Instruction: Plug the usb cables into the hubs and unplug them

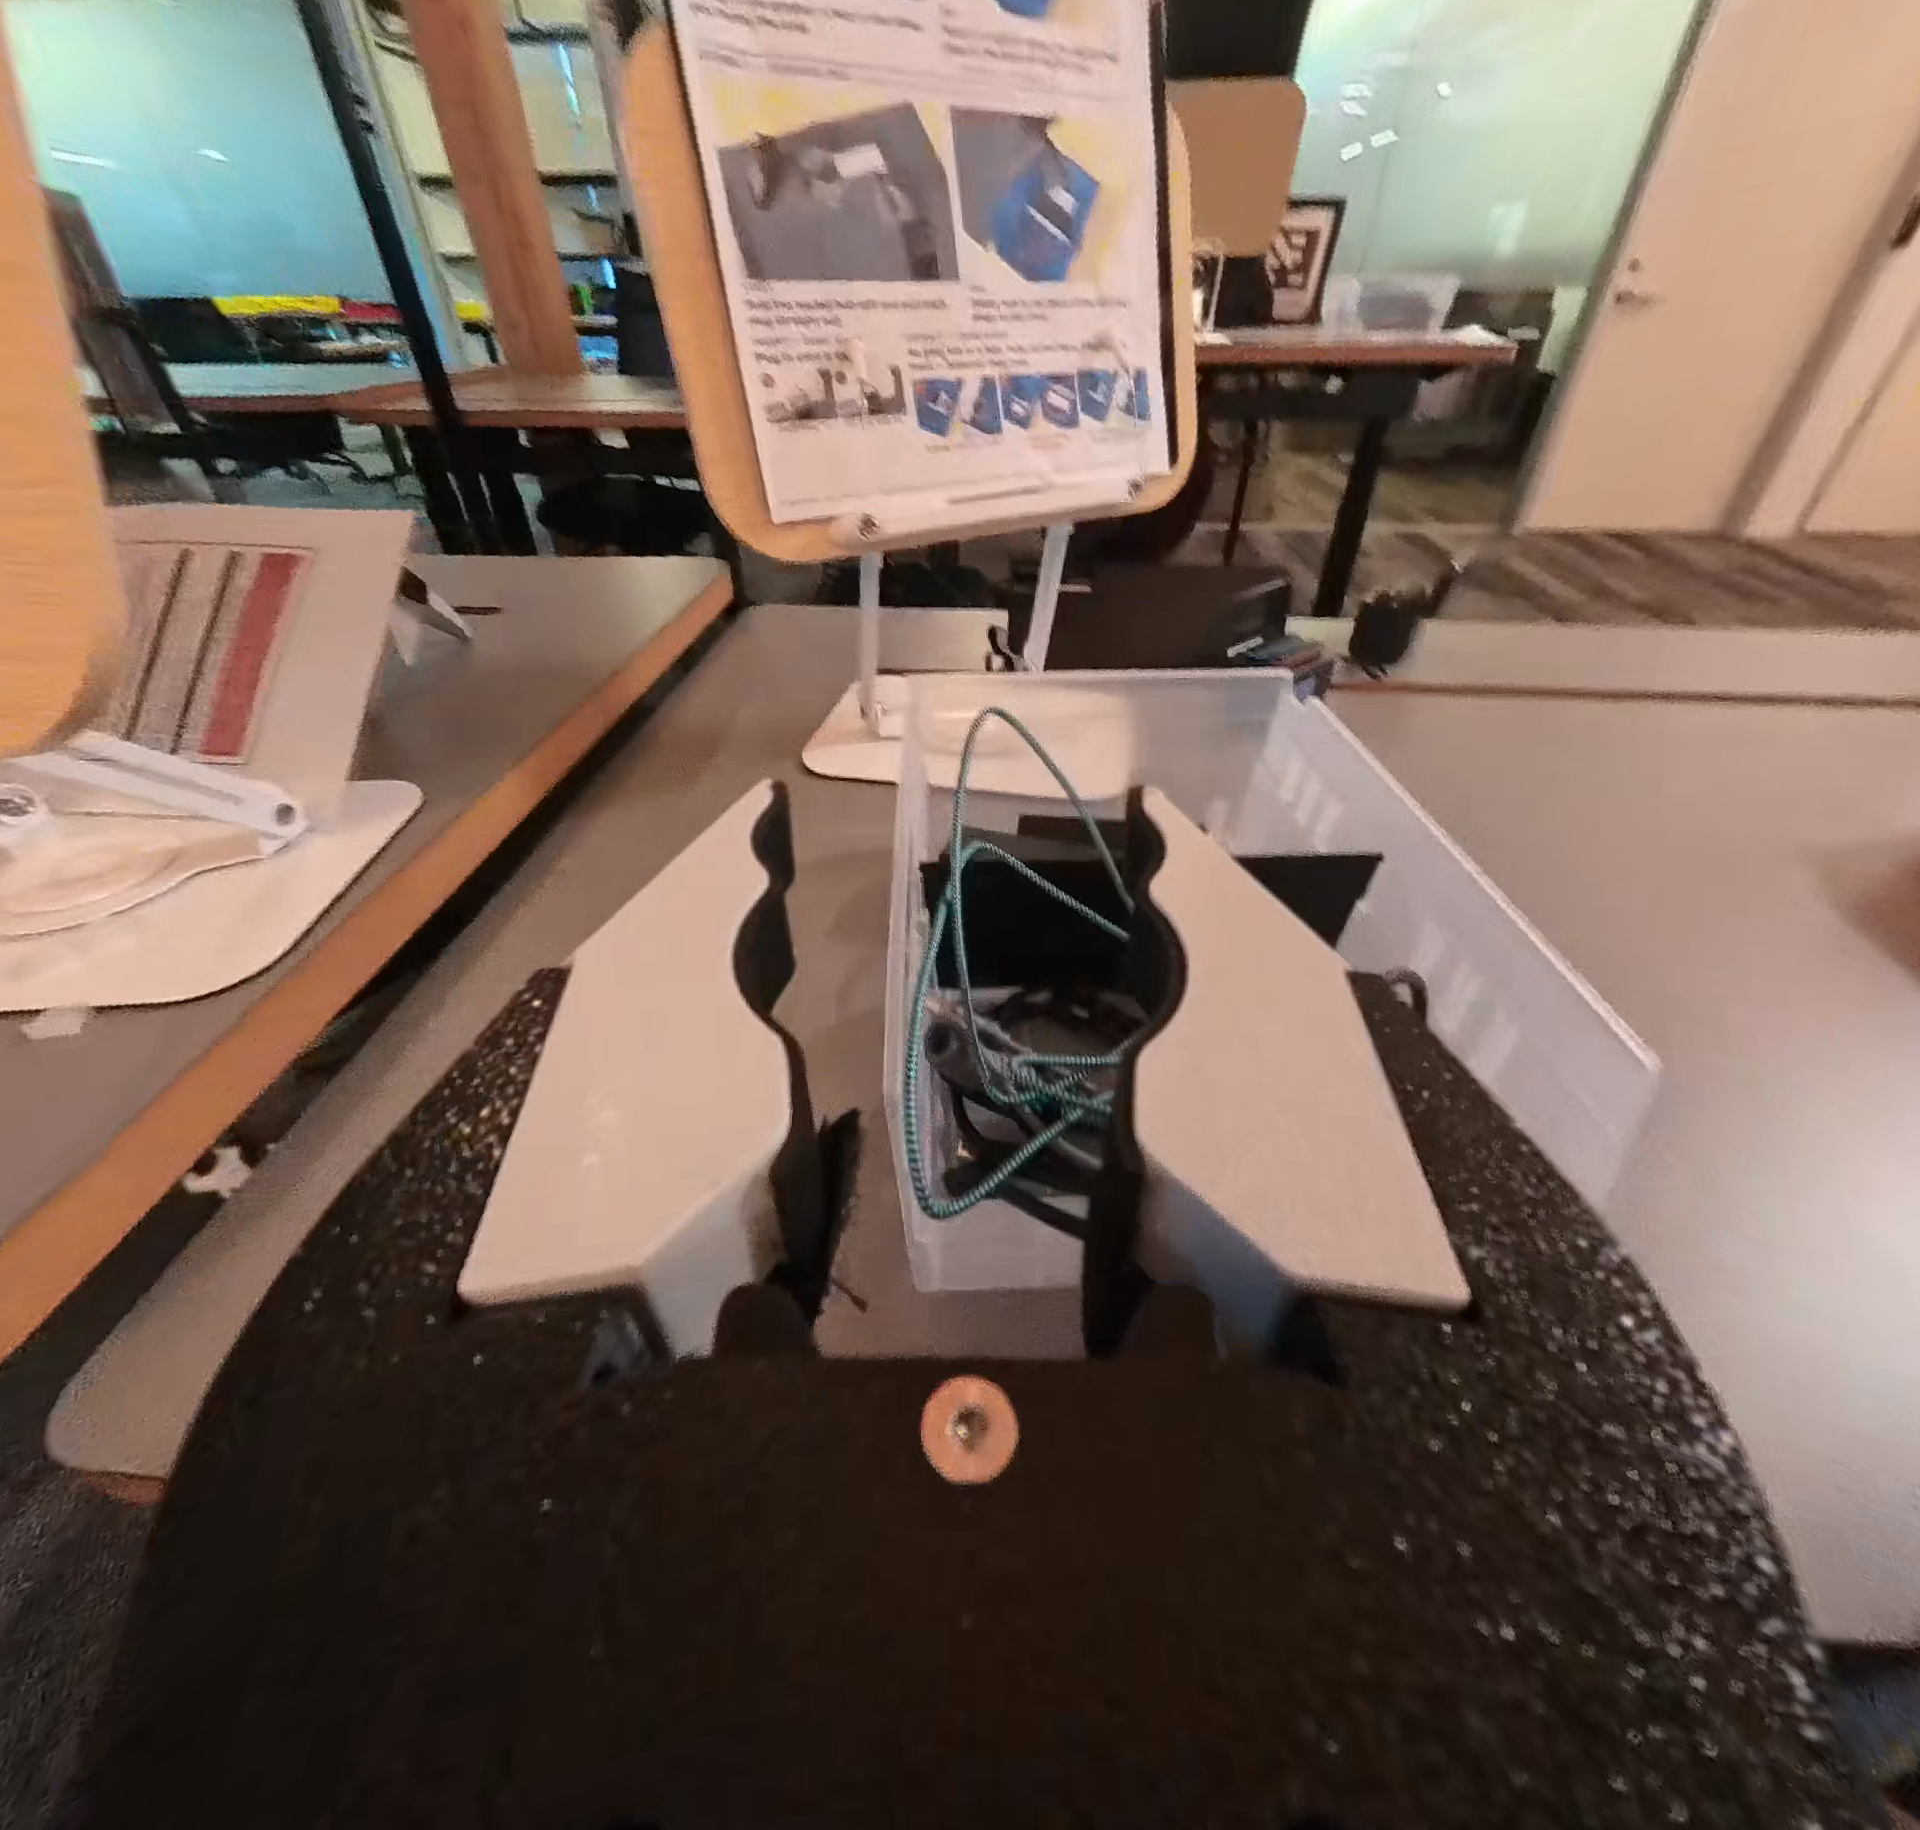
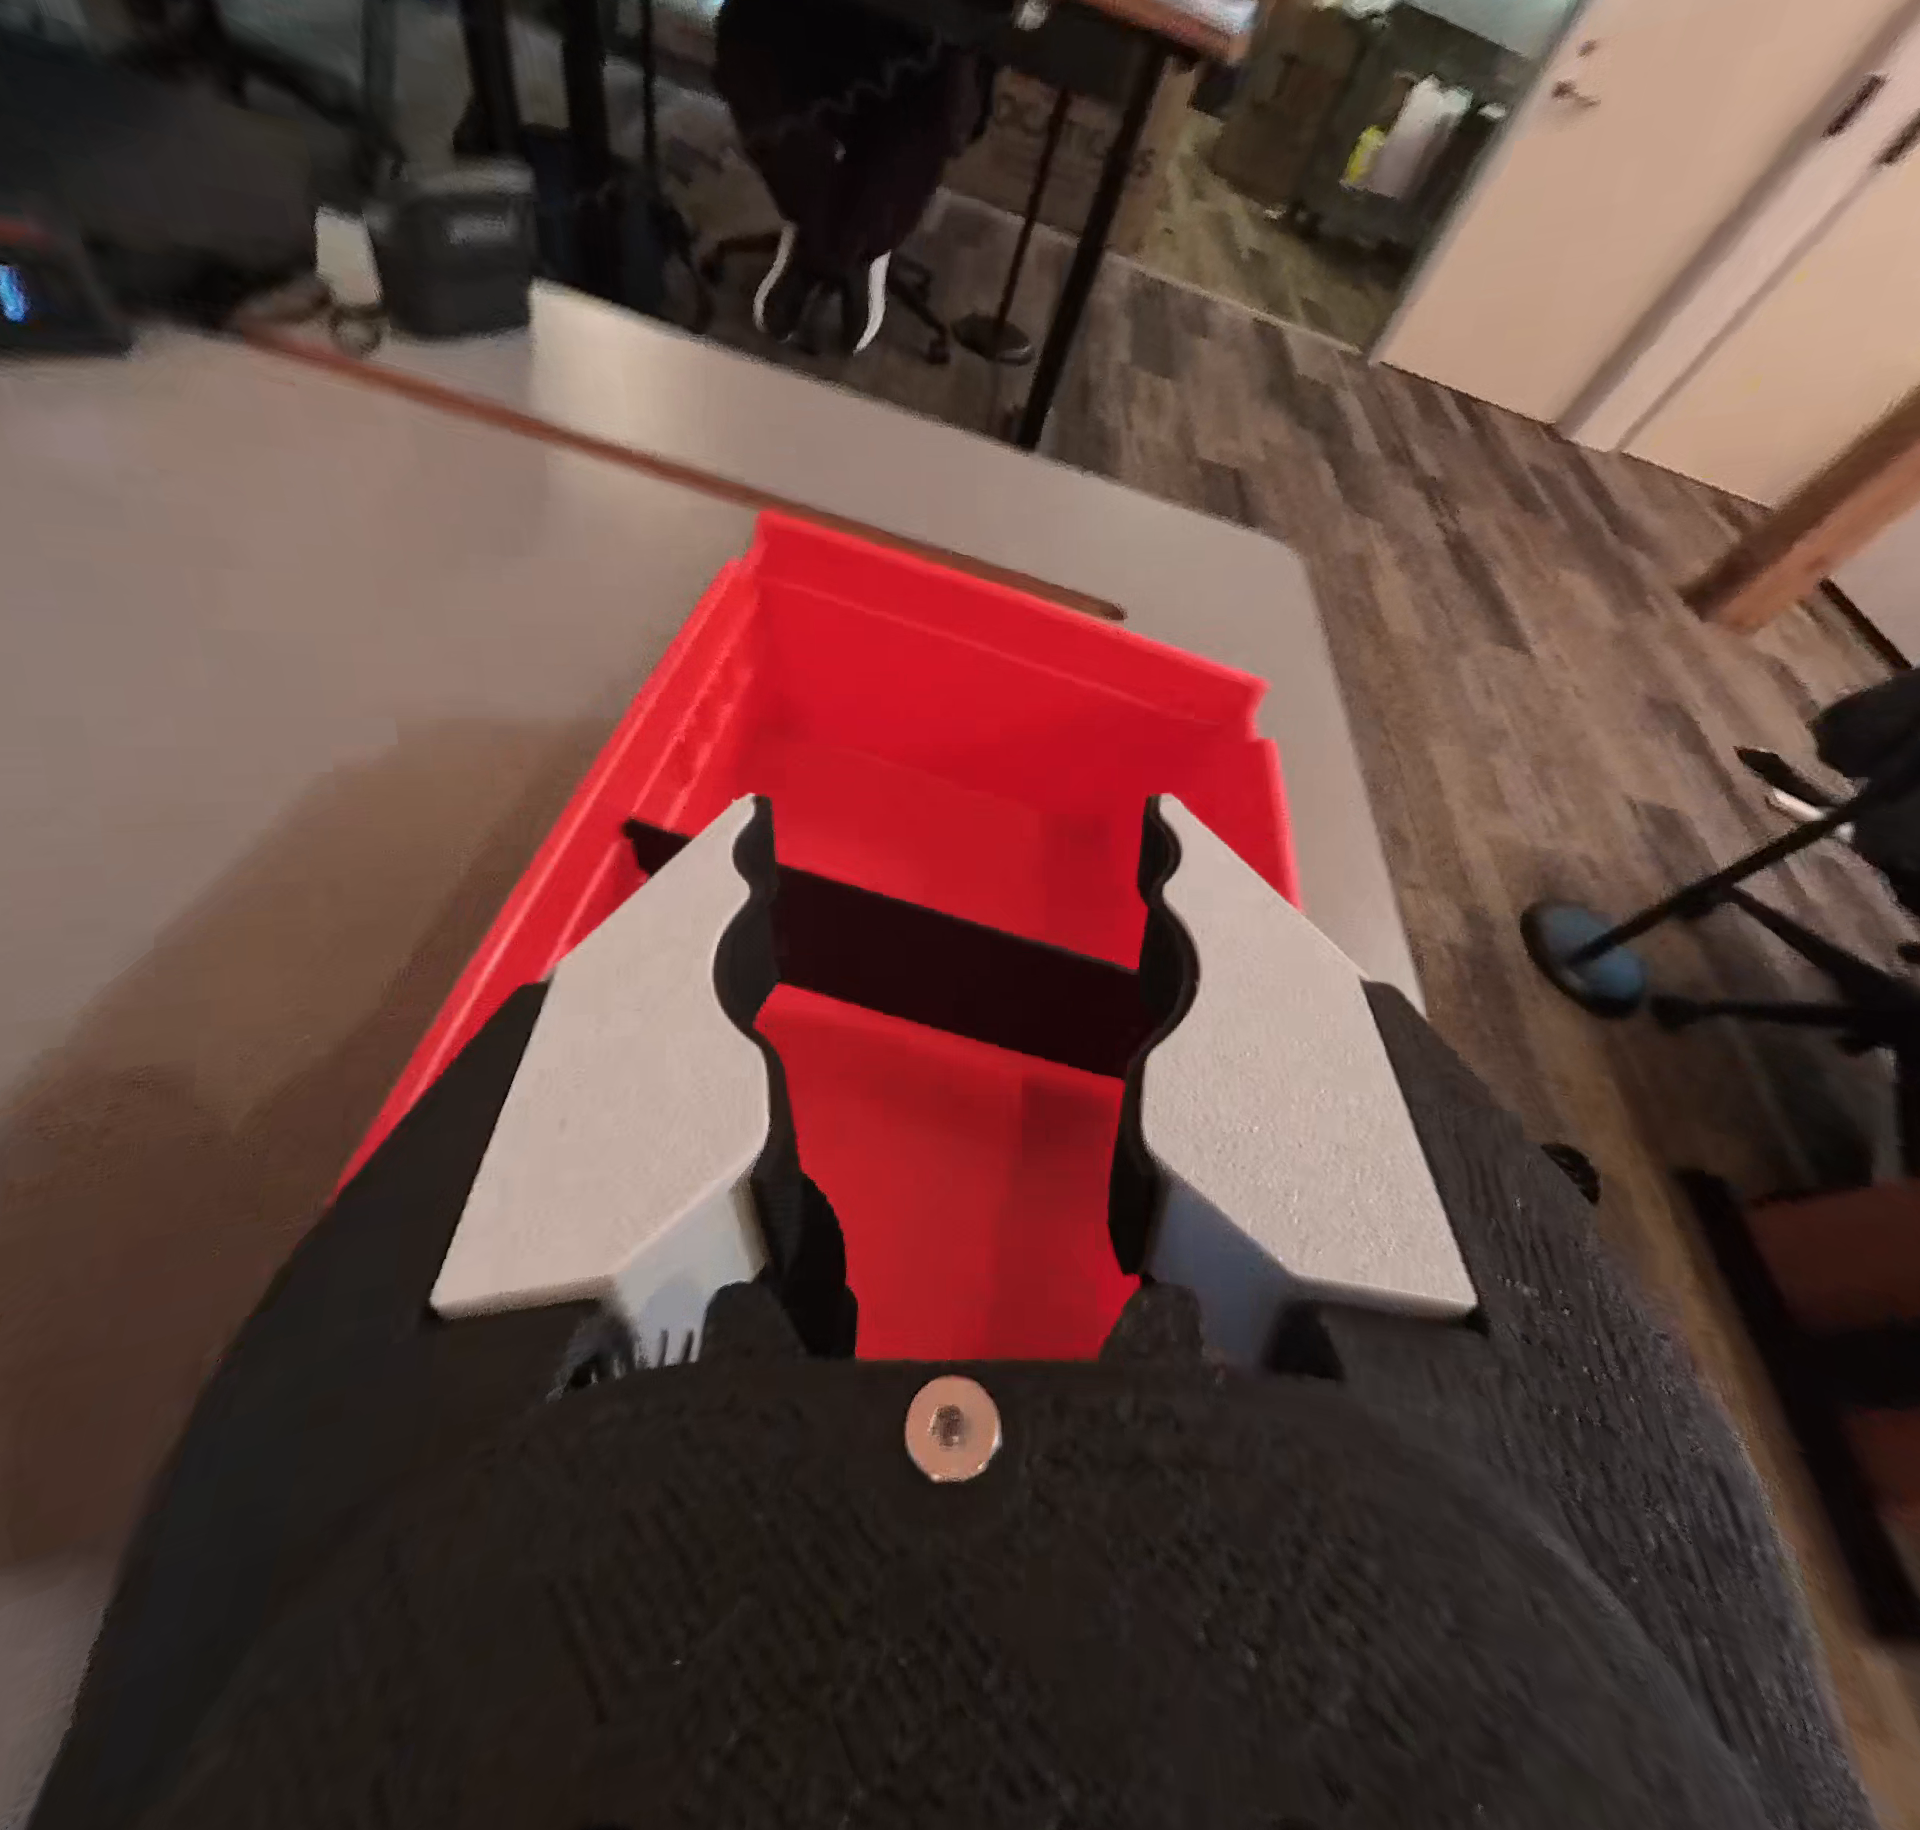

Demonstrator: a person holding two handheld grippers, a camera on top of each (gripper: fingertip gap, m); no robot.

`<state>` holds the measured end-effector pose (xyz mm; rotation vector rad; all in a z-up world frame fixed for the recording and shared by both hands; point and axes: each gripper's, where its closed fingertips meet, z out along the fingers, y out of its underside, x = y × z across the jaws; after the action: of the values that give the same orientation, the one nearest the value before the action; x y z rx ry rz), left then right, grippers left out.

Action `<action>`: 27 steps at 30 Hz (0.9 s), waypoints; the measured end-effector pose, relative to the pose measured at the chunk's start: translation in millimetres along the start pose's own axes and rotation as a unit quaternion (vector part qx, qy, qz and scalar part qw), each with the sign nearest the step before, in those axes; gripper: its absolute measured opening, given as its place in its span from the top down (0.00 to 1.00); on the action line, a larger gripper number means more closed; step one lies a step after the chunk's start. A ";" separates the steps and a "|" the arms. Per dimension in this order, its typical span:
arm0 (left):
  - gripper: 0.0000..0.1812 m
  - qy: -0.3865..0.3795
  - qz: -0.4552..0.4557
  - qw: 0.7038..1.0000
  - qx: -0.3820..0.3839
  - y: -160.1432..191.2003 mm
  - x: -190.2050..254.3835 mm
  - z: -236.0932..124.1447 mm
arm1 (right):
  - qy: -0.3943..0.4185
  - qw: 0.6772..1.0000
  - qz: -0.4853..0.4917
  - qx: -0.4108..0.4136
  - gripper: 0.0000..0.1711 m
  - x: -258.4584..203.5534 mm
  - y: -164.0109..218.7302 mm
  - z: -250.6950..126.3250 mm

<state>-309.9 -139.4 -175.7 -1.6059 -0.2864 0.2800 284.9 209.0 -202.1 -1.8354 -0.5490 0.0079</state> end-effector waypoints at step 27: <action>0.66 0.093 -0.069 0.992 -0.051 51.7 41.6 20.3 | -0.206 0.974 -0.097 0.009 0.57 -242.5 -30.2 87.0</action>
<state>-277.3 -108.5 -228.7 -1.6914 -0.2713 0.0092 34.1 204.2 -268.4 -1.7620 -1.0145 0.2659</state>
